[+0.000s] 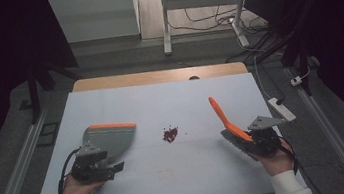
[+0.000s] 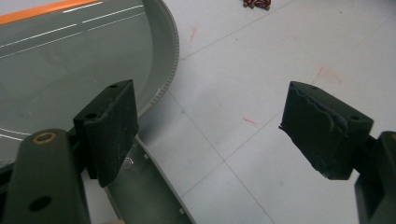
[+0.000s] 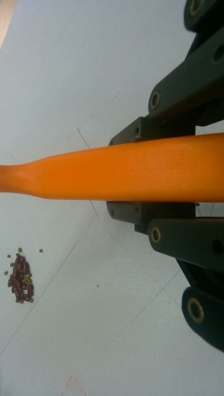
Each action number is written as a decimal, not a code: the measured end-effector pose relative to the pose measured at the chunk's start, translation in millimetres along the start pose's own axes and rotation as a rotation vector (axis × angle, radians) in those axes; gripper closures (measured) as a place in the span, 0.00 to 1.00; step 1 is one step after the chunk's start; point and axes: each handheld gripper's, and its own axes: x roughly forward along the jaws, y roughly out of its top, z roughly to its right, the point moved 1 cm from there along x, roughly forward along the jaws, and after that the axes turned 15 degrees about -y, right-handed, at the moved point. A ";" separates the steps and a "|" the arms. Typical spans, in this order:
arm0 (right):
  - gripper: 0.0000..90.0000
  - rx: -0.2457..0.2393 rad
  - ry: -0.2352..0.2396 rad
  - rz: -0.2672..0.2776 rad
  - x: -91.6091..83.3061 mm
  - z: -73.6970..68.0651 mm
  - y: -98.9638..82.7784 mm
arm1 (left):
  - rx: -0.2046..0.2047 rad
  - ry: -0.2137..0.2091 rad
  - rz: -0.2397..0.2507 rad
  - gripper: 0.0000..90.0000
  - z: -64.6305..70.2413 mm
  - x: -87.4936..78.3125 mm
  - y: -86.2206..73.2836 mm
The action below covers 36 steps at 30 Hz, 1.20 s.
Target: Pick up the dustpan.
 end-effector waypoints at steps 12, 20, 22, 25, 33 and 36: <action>0.78 0.000 -0.010 0.013 -1.8 -0.8 0.6 | -0.008 0.013 0.006 0.21 -2.5 -3.2 0.5; 0.78 0.034 -0.030 0.034 -4.1 0.2 0.9 | -0.007 -0.002 0.007 0.21 -0.1 -5.5 2.4; 0.78 0.039 -0.029 0.032 -4.4 1.0 0.5 | -0.007 -0.002 0.007 0.21 0.0 -5.6 2.5; 0.78 0.040 -0.029 0.028 -3.8 1.3 -0.1 | -0.004 -0.007 0.000 0.21 0.4 -5.9 3.3; 0.78 0.039 -0.020 0.023 -2.6 0.3 -0.5 | 0.010 0.008 -0.021 0.20 5.4 -7.3 7.8; 0.78 0.038 -0.017 0.023 -1.7 0.1 -0.3 | 0.006 -0.002 -0.019 0.19 14.1 -13.1 16.2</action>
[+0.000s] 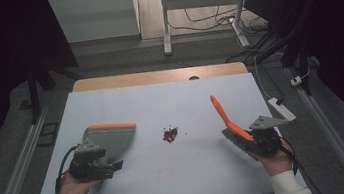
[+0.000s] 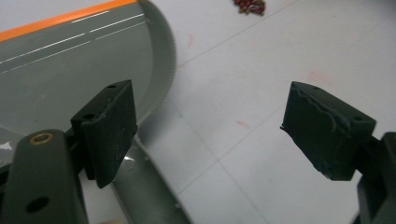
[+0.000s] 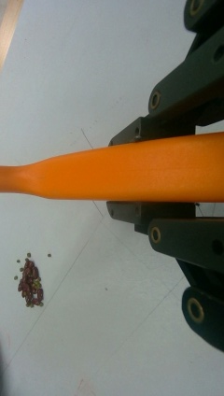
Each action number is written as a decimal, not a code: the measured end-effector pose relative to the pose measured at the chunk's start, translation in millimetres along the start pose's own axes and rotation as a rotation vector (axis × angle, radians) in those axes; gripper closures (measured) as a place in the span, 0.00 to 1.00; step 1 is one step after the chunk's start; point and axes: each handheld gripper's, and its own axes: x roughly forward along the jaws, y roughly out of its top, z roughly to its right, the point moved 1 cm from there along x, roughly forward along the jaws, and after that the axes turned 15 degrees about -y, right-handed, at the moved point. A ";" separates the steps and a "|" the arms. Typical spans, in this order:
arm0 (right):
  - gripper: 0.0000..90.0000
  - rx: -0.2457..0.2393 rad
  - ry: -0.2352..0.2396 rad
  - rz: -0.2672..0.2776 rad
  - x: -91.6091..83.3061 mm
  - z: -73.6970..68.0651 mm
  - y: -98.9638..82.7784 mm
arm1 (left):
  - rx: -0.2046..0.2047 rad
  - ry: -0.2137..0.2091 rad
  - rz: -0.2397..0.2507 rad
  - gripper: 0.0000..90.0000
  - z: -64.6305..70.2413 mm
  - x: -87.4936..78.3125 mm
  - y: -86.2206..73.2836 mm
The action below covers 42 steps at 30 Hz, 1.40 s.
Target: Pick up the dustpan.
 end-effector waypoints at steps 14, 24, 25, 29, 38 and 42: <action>0.78 -0.001 0.010 0.018 -3.9 -2.6 1.2 | -0.094 0.070 -0.027 0.20 5.3 -5.4 17.5; 0.78 0.007 0.018 0.012 -2.5 -3.6 -0.2 | -0.276 0.149 -0.073 0.19 -16.9 -8.0 3.8; 0.78 0.001 0.019 0.010 -1.4 -4.1 -0.3 | -0.308 0.156 -0.083 0.19 -22.3 -8.1 1.0; 0.78 -0.006 0.015 -0.002 0.6 -5.2 -0.9 | -0.335 0.161 -0.114 0.19 -29.5 -4.3 -3.6; 0.78 0.002 0.001 -0.016 2.5 -5.0 -2.6 | -0.358 0.150 -0.133 0.20 -32.0 -0.4 -7.9; 0.78 0.013 -0.004 -0.022 3.1 -4.0 -3.9 | -0.375 0.146 -0.145 0.21 -35.4 3.2 -11.1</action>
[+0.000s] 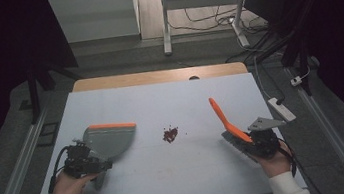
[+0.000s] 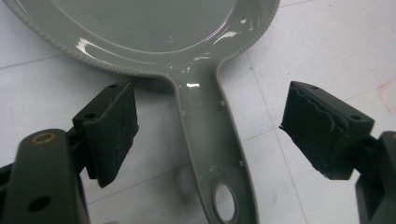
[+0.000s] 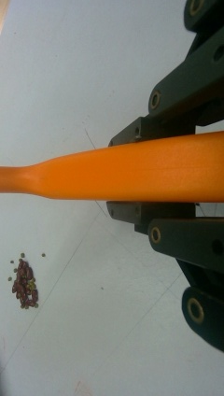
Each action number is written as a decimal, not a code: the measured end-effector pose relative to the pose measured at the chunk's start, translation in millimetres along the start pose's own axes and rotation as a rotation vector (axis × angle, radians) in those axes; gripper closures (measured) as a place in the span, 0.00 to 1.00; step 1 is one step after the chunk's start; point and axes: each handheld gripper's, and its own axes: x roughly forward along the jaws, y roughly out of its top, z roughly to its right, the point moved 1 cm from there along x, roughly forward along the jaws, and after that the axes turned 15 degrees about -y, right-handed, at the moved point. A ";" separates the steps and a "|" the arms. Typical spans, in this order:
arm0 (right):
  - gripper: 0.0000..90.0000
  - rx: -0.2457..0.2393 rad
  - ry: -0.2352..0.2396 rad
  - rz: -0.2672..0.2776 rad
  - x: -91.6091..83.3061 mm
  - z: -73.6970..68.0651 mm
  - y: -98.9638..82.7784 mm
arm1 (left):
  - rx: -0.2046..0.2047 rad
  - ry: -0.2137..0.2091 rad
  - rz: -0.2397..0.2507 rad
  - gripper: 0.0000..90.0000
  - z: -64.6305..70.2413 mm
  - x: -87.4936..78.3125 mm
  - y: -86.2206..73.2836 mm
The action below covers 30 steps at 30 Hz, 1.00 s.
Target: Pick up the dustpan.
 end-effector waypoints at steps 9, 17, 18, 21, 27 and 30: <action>0.78 0.001 0.000 -0.004 0.9 -1.1 0.1 | -0.031 0.011 -0.023 0.24 -5.2 13.7 -2.1; 0.78 0.002 0.001 -0.004 1.2 -0.5 -0.4 | -0.059 0.034 0.004 0.32 -9.4 19.1 -0.3; 0.78 0.001 0.001 -0.004 1.4 -0.5 -0.5 | -0.065 0.033 0.007 0.33 -9.9 19.8 -0.2; 0.78 0.001 0.001 -0.003 1.2 -0.8 -0.1 | -0.082 0.022 0.028 0.37 -11.6 21.2 0.4; 0.78 0.000 -0.001 -0.002 1.2 -0.8 0.2 | -0.097 -0.010 0.034 0.47 -11.9 26.3 1.2; 0.78 0.000 -0.001 -0.001 0.9 -0.3 0.0 | -0.101 0.003 0.047 0.53 -11.9 27.3 1.7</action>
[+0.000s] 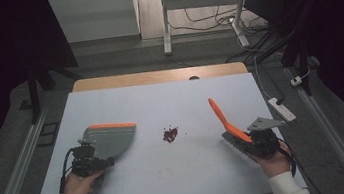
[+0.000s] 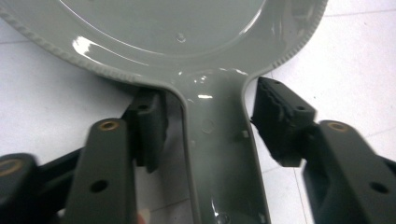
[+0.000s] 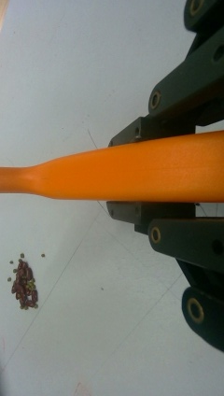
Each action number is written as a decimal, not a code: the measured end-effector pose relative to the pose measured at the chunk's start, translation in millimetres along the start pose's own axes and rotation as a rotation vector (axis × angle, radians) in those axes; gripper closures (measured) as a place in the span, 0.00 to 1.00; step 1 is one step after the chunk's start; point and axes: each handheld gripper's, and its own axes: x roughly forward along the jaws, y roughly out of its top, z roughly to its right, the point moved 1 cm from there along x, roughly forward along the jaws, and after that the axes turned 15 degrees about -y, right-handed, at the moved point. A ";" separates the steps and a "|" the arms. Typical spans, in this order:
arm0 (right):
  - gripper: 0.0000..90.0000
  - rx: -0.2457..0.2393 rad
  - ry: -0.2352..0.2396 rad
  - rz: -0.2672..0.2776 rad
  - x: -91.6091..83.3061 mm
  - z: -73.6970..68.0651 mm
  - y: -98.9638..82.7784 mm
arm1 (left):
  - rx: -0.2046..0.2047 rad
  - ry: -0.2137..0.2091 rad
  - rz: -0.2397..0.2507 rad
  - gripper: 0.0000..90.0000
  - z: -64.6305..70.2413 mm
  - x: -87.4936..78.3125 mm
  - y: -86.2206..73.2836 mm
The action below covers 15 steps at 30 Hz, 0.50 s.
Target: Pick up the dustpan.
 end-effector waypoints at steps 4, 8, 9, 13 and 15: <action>0.78 0.002 -0.001 0.001 0.3 0.9 -0.2 | -0.005 0.003 -0.002 0.60 -0.4 0.7 -0.2; 0.78 0.001 -0.001 -0.002 0.3 1.1 -0.7 | -0.016 -0.009 -0.001 0.64 0.0 0.8 -0.1; 0.78 0.002 -0.002 -0.002 0.2 1.3 -0.8 | -0.016 -0.009 -0.001 0.64 0.0 0.8 -0.1; 0.78 0.006 -0.002 0.000 -0.1 2.2 -0.8 | -0.018 -0.005 0.003 0.66 -0.8 0.3 -0.1; 0.78 0.006 -0.003 -0.001 0.1 2.3 -1.0 | -0.021 -0.012 0.006 0.67 -2.2 -0.1 0.0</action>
